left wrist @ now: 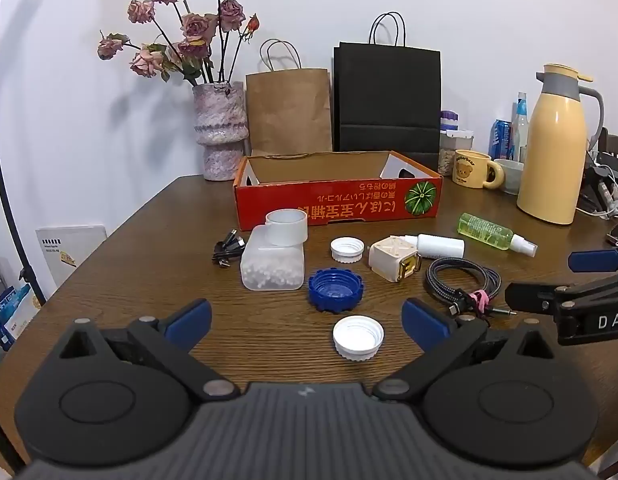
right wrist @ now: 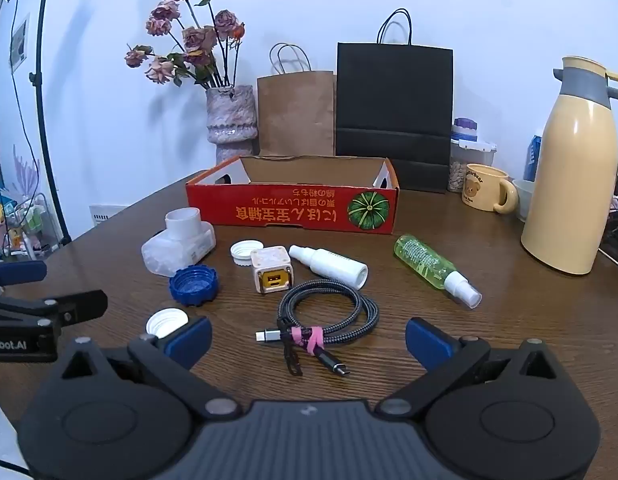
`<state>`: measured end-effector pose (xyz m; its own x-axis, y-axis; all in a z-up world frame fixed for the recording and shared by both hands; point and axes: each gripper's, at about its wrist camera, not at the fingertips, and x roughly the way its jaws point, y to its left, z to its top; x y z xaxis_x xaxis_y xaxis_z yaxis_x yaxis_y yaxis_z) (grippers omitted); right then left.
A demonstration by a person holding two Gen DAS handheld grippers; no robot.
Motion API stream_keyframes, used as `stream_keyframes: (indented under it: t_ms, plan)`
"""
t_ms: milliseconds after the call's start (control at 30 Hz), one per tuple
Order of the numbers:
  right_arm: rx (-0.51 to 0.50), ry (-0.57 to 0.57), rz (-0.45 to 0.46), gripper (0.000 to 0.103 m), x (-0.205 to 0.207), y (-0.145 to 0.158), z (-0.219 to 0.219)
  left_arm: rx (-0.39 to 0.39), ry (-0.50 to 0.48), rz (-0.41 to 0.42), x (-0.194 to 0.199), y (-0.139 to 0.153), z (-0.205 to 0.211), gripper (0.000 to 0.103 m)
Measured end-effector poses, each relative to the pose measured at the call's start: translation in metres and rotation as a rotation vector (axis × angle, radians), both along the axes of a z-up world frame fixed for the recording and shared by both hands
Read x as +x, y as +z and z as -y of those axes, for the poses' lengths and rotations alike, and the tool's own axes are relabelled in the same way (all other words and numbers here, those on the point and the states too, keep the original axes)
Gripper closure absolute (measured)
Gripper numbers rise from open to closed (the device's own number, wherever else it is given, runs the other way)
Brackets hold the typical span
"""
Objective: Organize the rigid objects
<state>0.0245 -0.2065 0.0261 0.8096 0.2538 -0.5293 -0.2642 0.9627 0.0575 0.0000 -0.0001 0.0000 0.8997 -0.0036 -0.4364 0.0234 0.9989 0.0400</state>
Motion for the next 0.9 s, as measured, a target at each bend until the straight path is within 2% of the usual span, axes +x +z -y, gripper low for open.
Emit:
stream_keyframes:
  t_ms: [900]
  plan:
    - [-0.007,0.002,0.002,0.000,-0.0022,0.0034,-0.0032,-0.020,-0.003,-0.003,-0.0029,0.0041,-0.0037,0.000]
